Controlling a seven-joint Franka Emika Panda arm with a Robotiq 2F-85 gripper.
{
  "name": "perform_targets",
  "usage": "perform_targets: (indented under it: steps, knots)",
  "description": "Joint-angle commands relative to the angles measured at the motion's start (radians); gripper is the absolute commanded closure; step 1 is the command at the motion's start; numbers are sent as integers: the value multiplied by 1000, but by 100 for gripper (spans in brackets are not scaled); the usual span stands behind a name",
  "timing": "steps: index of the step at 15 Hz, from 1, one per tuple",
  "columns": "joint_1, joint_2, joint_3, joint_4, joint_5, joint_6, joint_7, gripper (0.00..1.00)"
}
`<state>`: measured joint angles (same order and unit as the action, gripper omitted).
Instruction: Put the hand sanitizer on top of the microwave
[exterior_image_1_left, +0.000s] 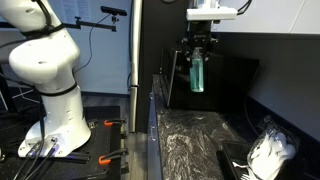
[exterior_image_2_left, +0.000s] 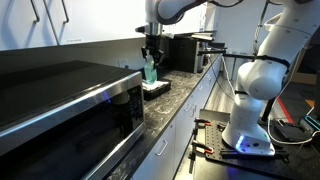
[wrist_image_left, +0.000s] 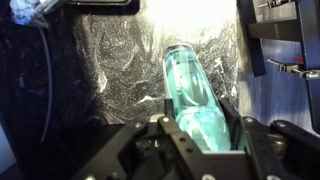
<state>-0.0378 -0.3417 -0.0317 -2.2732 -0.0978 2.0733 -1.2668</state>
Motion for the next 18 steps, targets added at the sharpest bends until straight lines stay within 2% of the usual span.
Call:
perform_targets:
  steps: [1,6,10,14,18]
  knots:
    - [35,-114,-25,-60,-7,42,5,78]
    - [72,-144,-74,-43,17,90,-41,78]
    - [121,-95,-116,5,100,153,-102,78]
    - [160,-48,-129,64,192,181,-173,78]
    - [178,-30,-112,128,244,151,-218,78]
